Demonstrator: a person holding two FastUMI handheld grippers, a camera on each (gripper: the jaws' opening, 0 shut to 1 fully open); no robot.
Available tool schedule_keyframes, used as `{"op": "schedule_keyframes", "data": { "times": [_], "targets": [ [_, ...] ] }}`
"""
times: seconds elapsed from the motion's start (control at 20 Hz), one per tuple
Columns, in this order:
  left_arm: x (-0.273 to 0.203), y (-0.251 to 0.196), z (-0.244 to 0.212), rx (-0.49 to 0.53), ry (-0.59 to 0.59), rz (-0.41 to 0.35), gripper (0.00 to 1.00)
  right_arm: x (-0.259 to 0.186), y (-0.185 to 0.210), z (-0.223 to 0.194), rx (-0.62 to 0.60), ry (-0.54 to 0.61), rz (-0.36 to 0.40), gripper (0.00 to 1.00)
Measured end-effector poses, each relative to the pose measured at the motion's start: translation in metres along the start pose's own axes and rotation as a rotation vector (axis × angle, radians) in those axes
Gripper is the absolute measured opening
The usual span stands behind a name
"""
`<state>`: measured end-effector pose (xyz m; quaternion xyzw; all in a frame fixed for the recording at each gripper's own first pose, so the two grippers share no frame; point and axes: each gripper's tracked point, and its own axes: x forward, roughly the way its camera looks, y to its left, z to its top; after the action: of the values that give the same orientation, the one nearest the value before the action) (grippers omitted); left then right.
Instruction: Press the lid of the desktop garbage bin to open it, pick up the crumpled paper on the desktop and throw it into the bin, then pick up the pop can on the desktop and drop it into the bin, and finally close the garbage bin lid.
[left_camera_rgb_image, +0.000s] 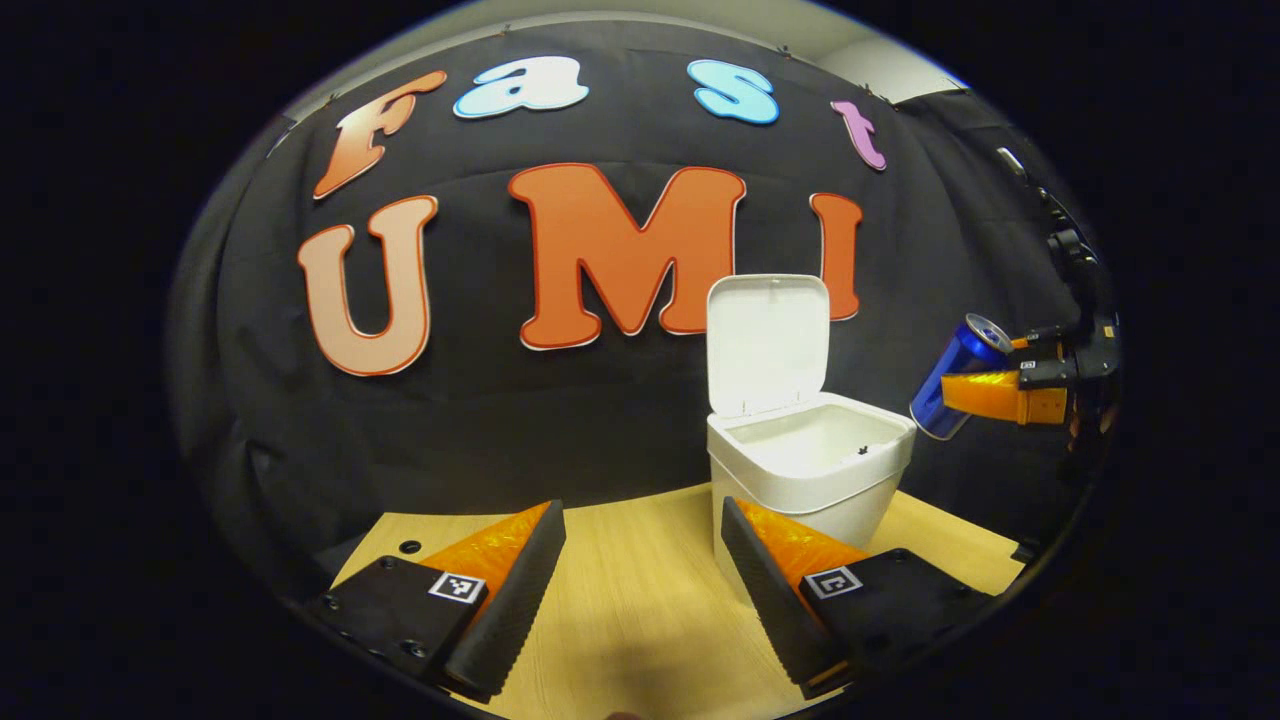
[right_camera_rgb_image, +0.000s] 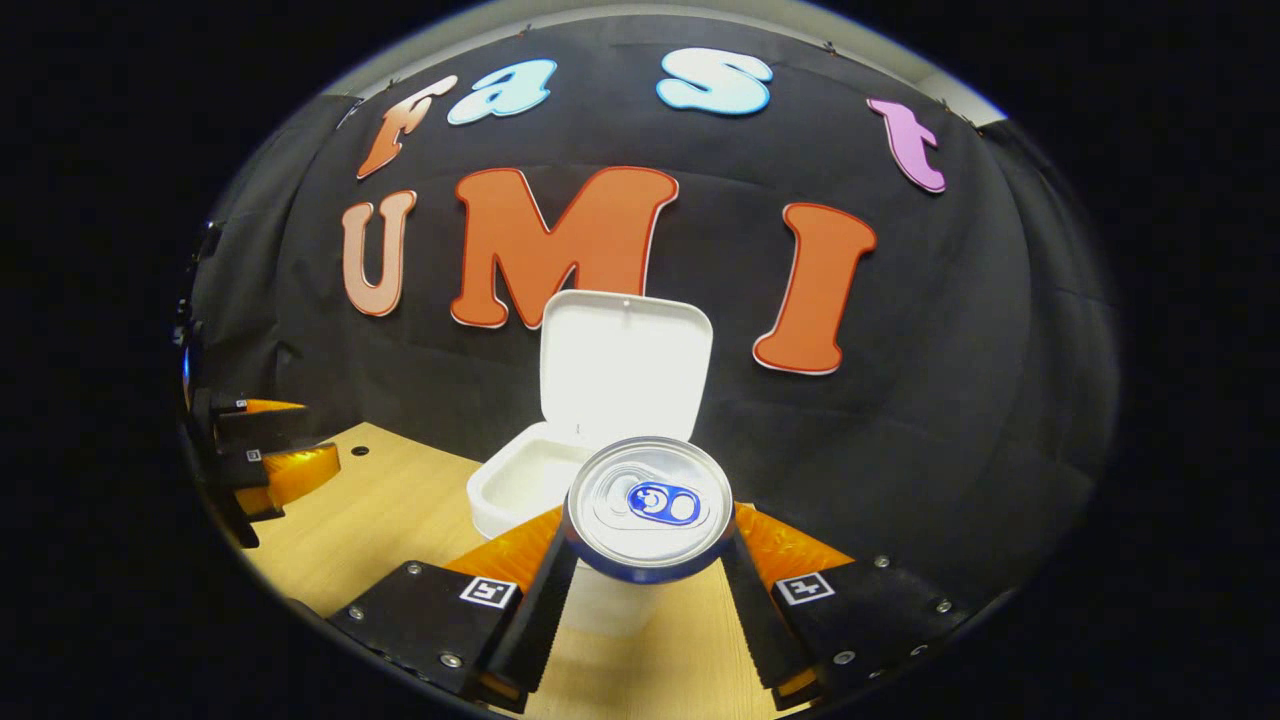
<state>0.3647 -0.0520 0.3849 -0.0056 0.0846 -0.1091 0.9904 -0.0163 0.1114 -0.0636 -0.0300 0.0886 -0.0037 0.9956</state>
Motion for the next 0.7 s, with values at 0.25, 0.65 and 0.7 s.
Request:
{"op": "schedule_keyframes", "data": {
  "times": [0.25, 0.65, 0.7],
  "targets": [
    [-0.017, 0.029, -0.011, -0.027, 0.01, 0.068, 1.0, 0.027, 0.015, 0.029, -0.043, -0.054, 0.022, 0.78],
    [-0.046, 0.079, -0.027, -0.037, 0.038, 0.188, 0.96, 0.072, 0.051, 0.027, -0.041, -0.037, 0.077, 0.79],
    [-0.049, 0.083, -0.029, -0.04, 0.043, 0.202, 1.0, 0.076, 0.054, 0.022, -0.039, -0.025, 0.079, 0.79]
  ]
}}
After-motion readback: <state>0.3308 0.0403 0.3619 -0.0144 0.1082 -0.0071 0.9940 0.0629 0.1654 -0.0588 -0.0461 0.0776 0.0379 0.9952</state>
